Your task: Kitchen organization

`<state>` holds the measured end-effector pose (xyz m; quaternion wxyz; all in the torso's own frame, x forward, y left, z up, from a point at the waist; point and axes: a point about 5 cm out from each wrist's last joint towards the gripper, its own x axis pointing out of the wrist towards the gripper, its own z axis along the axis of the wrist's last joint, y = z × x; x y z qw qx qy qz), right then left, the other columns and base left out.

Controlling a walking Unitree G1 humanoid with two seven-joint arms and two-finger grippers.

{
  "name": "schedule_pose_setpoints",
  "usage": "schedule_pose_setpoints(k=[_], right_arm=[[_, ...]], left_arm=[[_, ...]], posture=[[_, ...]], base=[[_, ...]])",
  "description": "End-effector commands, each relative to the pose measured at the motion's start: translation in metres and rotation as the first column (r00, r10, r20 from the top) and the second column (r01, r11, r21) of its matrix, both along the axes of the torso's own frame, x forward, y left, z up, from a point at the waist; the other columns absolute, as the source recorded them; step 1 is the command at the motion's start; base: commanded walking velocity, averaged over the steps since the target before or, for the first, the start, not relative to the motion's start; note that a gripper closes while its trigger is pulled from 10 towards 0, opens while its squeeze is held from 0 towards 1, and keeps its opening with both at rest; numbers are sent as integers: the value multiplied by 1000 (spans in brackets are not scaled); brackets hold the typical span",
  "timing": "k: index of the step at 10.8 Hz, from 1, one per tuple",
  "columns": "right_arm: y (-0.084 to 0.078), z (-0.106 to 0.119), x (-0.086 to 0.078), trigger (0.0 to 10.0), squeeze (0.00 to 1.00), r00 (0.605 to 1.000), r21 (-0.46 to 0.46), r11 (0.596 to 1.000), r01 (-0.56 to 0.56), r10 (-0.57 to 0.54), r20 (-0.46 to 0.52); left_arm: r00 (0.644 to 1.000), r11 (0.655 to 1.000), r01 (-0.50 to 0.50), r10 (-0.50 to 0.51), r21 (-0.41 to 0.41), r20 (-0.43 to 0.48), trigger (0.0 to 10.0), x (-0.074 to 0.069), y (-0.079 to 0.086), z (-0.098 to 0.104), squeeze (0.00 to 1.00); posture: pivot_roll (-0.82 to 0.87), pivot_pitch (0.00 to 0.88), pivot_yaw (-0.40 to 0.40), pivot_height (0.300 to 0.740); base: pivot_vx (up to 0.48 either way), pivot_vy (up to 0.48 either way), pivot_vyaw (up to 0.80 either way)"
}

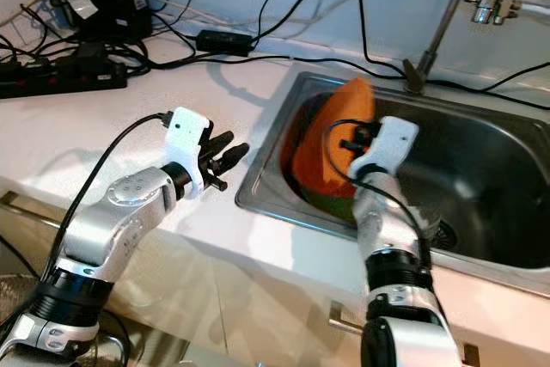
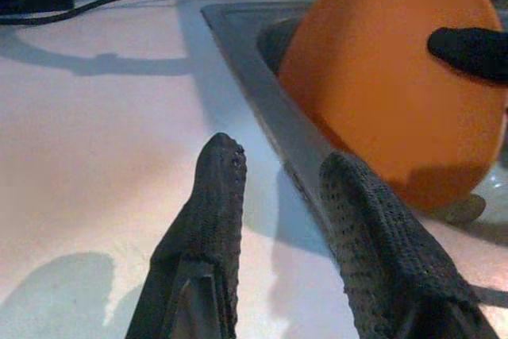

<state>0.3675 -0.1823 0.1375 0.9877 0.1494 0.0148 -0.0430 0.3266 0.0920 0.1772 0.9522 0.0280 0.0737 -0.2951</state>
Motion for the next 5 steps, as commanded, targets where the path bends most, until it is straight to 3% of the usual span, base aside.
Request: schedule_pose_setpoints(k=[1, 2, 4, 5], right_arm=[[6, 4, 4, 10000, 141, 1000, -5, 1000, -27, 27, 0], [7, 3, 4, 10000, 0, 1000, -6, 1000, -29, 29, -5], [7, 2, 4, 10000, 0, 1000, -3, 1000, -29, 29, -11], [6, 1, 4, 10000, 1000, 1000, -10, 1000, -28, 27, -13]], left_arm=[[1000, 1000, 23, -23, 15, 9, 10000, -2, -3, 3, 0], [1000, 1000, 25, -25, 16, 8, 10000, -2, -3, 3, 0], [1000, 1000, 22, -22, 21, 4, 10000, -2, -2, 3, 0], [1000, 999, 22, -22, 23, 3, 10000, -2, -2, 2, 0]], posture=[[224, 4, -28, 740], [224, 4, -28, 740], [226, 6, -30, 740], [226, 6, -30, 740]], base=[[0, 0, 0], [0, 0, 0], [0, 0, 0], [0, 0, 0]])
